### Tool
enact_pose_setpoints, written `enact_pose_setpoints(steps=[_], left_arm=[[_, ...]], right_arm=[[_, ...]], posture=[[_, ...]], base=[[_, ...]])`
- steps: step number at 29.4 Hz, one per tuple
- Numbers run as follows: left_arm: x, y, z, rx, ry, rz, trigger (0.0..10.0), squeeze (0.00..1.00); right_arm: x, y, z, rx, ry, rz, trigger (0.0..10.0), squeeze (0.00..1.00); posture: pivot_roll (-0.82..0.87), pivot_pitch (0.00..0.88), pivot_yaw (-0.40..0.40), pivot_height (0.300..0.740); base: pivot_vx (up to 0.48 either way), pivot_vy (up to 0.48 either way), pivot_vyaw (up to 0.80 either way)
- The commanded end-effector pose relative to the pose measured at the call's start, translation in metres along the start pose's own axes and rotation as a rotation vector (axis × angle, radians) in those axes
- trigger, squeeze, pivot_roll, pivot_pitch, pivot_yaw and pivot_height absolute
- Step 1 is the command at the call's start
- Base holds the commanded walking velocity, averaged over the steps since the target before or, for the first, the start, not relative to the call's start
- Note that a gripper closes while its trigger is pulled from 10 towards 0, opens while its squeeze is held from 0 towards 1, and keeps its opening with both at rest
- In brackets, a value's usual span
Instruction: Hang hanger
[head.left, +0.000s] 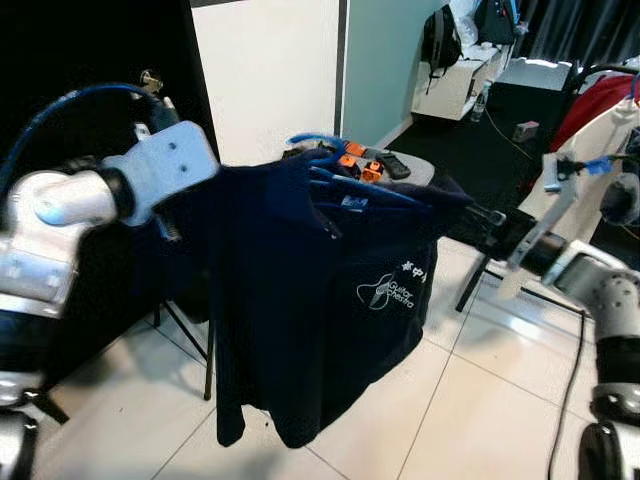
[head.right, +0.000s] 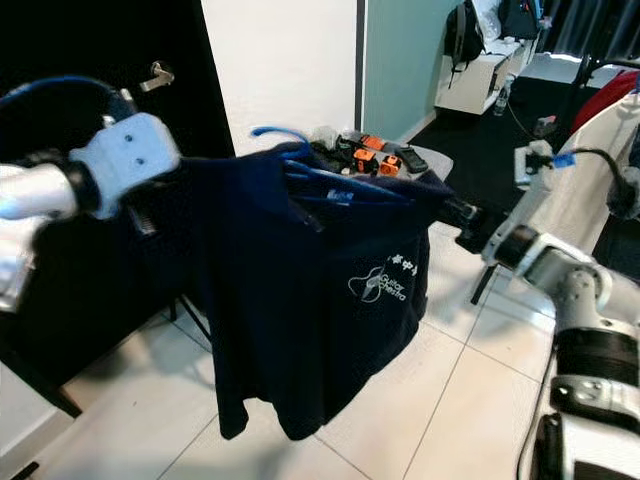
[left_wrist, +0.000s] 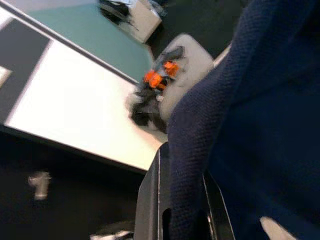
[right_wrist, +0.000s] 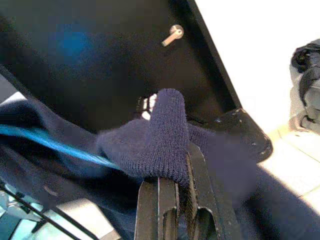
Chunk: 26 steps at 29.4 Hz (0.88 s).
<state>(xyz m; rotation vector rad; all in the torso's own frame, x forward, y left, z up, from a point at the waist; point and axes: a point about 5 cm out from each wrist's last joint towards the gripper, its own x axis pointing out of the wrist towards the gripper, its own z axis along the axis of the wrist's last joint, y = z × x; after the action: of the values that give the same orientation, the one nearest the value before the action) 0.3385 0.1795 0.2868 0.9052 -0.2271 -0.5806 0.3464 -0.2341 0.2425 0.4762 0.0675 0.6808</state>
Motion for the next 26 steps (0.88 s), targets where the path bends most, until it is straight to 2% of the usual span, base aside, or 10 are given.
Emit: enact_pose_setpoints(steps=[1, 3, 4, 7, 12, 14, 19, 22, 24, 26], left_arm=[[0.006, -0.007, 0.005, -0.010, -0.012, 0.013, 0.0, 0.00], [0.015, -0.011, 0.004, -0.048, 0.032, 0.135, 0.0, 0.00], [0.015, -0.011, 0.004, -0.048, 0.032, 0.135, 0.0, 0.00], [0.014, -0.008, 0.002, -0.097, 0.087, 0.269, 0.0, 0.00], [0.016, -0.015, 0.004, -0.165, 0.095, 0.291, 0.0, 0.00], [0.018, -0.026, 0.002, -0.225, 0.106, 0.280, 0.0, 0.00], [0.017, -0.030, 0.000, -0.240, 0.117, 0.273, 0.0, 0.00], [0.010, -0.035, -0.011, -0.269, 0.186, 0.294, 0.0, 0.00], [0.002, -0.038, -0.023, -0.324, 0.253, 0.342, 0.0, 0.00], [0.002, -0.038, -0.023, -0.324, 0.253, 0.342, 0.0, 0.00]], right_arm=[[0.011, 0.013, 0.003, -0.025, 0.010, 0.056, 0.0, 0.00], [0.017, 0.017, 0.002, -0.044, 0.029, 0.073, 0.0, 0.00], [0.017, 0.017, 0.002, -0.044, 0.029, 0.073, 0.0, 0.00], [0.013, 0.009, 0.007, -0.065, 0.039, 0.021, 0.0, 0.00], [0.013, 0.005, 0.007, -0.066, 0.042, -0.010, 0.0, 0.00], [0.012, 0.000, 0.006, -0.067, 0.048, -0.048, 0.0, 0.00], [0.012, -0.002, 0.006, -0.068, 0.048, -0.068, 0.0, 0.00], [0.007, -0.012, 0.012, -0.069, 0.026, -0.147, 0.0, 0.00], [0.000, -0.022, 0.022, -0.061, -0.012, -0.244, 0.0, 0.00], [0.000, -0.022, 0.022, -0.061, -0.012, -0.244, 0.0, 0.00]], posture=[[-0.09, 0.000, 0.001, 0.740], [-0.09, 0.000, -0.007, 0.740], [-0.09, 0.000, -0.007, 0.740], [-0.09, 0.000, -0.009, 0.740], [-0.09, 0.000, -0.009, 0.740], [-0.08, 0.000, -0.008, 0.740], [-0.09, 0.000, -0.008, 0.740], [-0.08, 0.000, -0.008, 0.740], [-0.08, 0.000, -0.007, 0.740], [-0.08, 0.000, -0.007, 0.740]], base=[[0.000, 0.000, 0.00], [0.000, 0.000, 0.00], [0.000, 0.000, 0.00], [0.000, 0.000, 0.00], [0.000, 0.000, 0.00], [0.000, 0.000, 0.00], [0.000, 0.000, 0.00], [0.000, 0.000, 0.00], [0.000, 0.000, 0.00], [0.000, 0.000, 0.00]])
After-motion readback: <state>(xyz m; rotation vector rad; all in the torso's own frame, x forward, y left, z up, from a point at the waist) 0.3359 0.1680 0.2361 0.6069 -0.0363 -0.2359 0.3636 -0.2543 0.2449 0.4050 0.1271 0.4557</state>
